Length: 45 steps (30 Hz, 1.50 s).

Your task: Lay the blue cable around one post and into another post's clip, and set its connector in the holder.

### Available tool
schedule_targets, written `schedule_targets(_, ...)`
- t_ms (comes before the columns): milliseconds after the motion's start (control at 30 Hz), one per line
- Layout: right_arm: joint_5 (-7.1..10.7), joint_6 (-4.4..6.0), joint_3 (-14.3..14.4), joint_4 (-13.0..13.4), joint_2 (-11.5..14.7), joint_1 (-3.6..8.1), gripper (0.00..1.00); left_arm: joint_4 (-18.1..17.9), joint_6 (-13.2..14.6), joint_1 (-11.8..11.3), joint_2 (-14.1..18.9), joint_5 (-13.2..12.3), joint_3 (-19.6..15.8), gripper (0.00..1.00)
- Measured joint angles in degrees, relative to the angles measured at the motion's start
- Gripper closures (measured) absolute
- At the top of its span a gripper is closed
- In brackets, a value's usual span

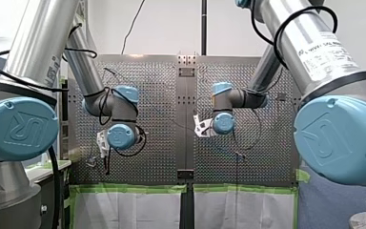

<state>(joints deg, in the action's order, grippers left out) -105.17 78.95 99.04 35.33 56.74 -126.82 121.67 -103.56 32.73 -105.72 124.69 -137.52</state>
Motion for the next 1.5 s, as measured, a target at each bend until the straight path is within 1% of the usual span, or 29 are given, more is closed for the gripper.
schedule_targets(67, 0.4, 0.01, 0.0, 0.1, -0.1, -1.0, 0.02, 0.1, -0.1, -0.1, 0.0, 0.0, 0.0, 0.02)
schedule_targets(133, 0.29, 0.01, -0.2, 0.1, -0.3, -2.11, 0.02, 0.2, -0.3, -0.2, 0.0, 0.1, 0.0, 0.02)
schedule_targets(367, -1.33, -0.01, -0.4, 0.0, -0.9, -5.53, 0.02, 0.5, -1.2, -0.5, 0.0, 0.8, 0.0, 0.02)
schedule_targets(567, -3.3, 0.18, -0.4, 0.0, -1.3, -8.76, 0.02, 0.7, -2.0, -0.8, 0.0, 2.1, 0.0, 0.02)
schedule_targets(733, -5.01, 0.51, -0.4, 0.0, -1.9, -11.38, 0.02, 0.7, -2.2, -1.1, 0.0, 2.2, 0.2, 0.02)
schedule_targets(933, -7.25, 0.48, -0.4, -0.2, -2.9, -14.39, 0.02, 0.7, -2.1, -1.5, 0.0, 2.3, 0.5, 0.02)
schedule_targets(1033, -8.39, 0.44, -0.4, -0.3, -2.9, -15.86, 0.02, 0.7, -2.0, -1.5, 0.0, 2.9, 0.5, 0.02)
schedule_targets(1167, -10.04, 0.63, -0.4, -0.5, -3.0, -17.92, 0.02, 1.2, -2.1, -1.6, 0.0, 3.9, 0.5, 0.02)
schedule_targets(1200, -10.47, 0.78, -0.4, -0.6, -3.0, -18.58, 0.02, 1.3, -2.1, -1.7, 0.0, 4.1, 0.5, 0.02)
schedule_targets(1267, -11.17, 1.18, -0.4, -0.7, -3.0, -19.53, 0.02, 1.5, -2.0, -1.8, 0.0, 4.3, 0.5, 0.02)
schedule_targets(1300, -11.65, 1.57, -0.4, -0.8, -3.0, -20.14, 0.02, 1.6, -1.9, -1.9, 0.0, 4.3, 0.5, 0.02)
schedule_targets(1467, -13.8, 3.43, -0.1, -0.8, -3.0, -22.43, 0.02, 2.6, -1.1, -2.3, 0.0, 4.4, 0.5, 0.02)
schedule_targets(1500, -14.37, 3.93, 0.0, -0.7, -3.0, -23.01, 0.02, 2.8, -1.1, -2.3, 0.0, 4.5, 0.5, 0.02)
